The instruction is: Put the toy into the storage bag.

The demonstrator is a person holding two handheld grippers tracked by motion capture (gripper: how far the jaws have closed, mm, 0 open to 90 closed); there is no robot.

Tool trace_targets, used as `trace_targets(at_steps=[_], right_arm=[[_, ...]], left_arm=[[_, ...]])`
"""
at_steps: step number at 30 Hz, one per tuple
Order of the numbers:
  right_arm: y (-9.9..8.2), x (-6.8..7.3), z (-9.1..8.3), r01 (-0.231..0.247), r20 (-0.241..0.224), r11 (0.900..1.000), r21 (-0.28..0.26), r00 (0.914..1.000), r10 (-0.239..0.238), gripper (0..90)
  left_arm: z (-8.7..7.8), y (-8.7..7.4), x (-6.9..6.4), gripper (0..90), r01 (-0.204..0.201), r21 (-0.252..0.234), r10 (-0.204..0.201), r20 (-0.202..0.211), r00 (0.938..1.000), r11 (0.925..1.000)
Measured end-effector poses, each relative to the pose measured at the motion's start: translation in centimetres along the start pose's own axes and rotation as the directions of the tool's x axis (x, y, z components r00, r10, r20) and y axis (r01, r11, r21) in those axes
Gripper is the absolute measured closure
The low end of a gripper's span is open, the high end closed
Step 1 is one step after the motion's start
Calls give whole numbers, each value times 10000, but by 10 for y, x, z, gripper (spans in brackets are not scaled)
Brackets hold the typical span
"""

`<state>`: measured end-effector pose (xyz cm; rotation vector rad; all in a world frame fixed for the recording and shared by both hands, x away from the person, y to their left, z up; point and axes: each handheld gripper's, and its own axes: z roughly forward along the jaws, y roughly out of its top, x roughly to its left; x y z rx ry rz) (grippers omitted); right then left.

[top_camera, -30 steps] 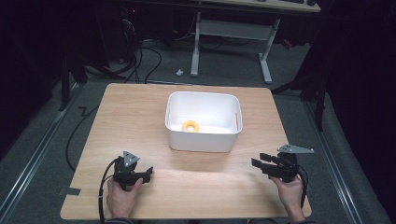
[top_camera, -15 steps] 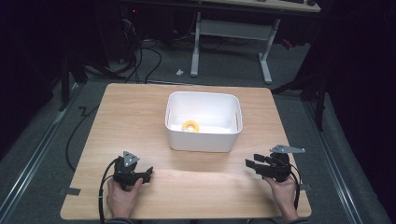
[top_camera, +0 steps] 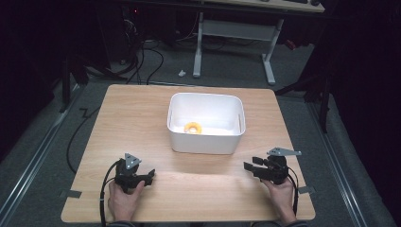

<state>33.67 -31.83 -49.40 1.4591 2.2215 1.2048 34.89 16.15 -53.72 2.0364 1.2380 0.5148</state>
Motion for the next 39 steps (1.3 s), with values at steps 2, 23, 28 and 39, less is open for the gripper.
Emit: trace_targets(at_steps=[2,23,28,39], right_arm=[[-2,-2,4,-76,53,10000,61,10000,76,449],[-11,-4,24,6,903,9989,465,9959,-48,437],[-14,-6,29,-25,1087,9987,519,9941,-32,432],[-15,-3,33,415,1383,9985,347,9893,-459,404]], left_arm=[[0,0,0,148,-3,0,3,-7,10000,10000],[0,0,0,148,-2,2,2,-4,10000,10000],[0,0,0,148,-2,0,2,-5,10000,10000],[0,0,0,148,-9,0,9,-3,10000,10000]])
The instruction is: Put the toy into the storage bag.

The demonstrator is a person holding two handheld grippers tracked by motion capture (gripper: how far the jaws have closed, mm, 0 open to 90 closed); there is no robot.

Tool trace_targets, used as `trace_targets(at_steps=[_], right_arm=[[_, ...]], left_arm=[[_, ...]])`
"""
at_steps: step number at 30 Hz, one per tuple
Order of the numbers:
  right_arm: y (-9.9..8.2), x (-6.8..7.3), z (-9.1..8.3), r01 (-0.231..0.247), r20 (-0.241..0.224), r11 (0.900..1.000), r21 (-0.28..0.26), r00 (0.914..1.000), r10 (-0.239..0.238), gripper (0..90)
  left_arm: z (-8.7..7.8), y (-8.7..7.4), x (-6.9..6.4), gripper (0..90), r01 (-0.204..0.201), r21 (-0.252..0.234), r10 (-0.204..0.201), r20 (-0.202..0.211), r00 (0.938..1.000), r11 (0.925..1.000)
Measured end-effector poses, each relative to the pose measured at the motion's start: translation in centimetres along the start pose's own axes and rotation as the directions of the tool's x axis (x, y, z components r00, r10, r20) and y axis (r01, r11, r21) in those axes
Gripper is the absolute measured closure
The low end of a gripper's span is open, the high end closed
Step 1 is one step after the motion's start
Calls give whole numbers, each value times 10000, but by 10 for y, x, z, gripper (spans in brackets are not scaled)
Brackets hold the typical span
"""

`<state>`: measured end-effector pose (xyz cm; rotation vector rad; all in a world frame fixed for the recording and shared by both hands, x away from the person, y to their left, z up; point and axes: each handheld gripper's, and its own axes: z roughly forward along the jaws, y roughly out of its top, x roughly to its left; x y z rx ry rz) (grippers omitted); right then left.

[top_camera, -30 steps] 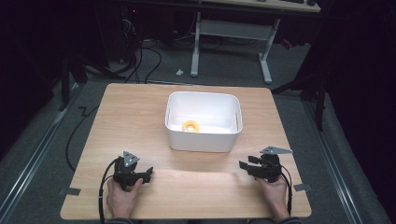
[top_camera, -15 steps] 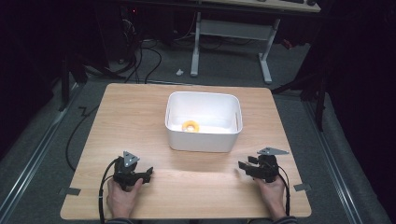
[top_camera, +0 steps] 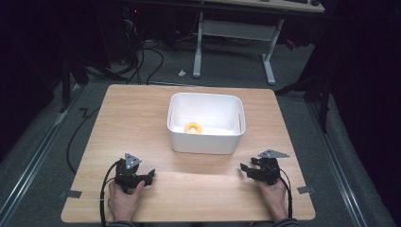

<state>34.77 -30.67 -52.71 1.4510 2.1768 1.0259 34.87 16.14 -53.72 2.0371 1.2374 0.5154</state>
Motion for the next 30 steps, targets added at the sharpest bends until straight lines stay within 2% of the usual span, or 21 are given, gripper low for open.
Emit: trace_targets(at_steps=[4,5,13,15,23,30], right_arm=[[-1,2,1,122,157,9999,-69,9998,-121,395],[-2,4,2,281,287,9994,-185,9992,-275,392],[-2,8,3,569,537,9983,-129,9970,-561,383],[-2,14,5,1052,869,9945,15,9907,-1049,360],[-2,14,5,999,885,9950,52,9910,-999,339],[-2,14,6,829,1052,9965,96,9909,-834,282]], left_arm=[[0,0,0,148,2,0,-2,0,10000,10000],[0,0,0,148,1,2,-1,2,10000,10000],[0,0,0,148,-6,2,6,3,10000,10000],[0,0,0,148,-8,-2,8,7,10000,10000],[0,0,0,148,-18,-1,18,16,10000,10000],[0,0,0,148,-19,-2,19,22,10000,10000]])
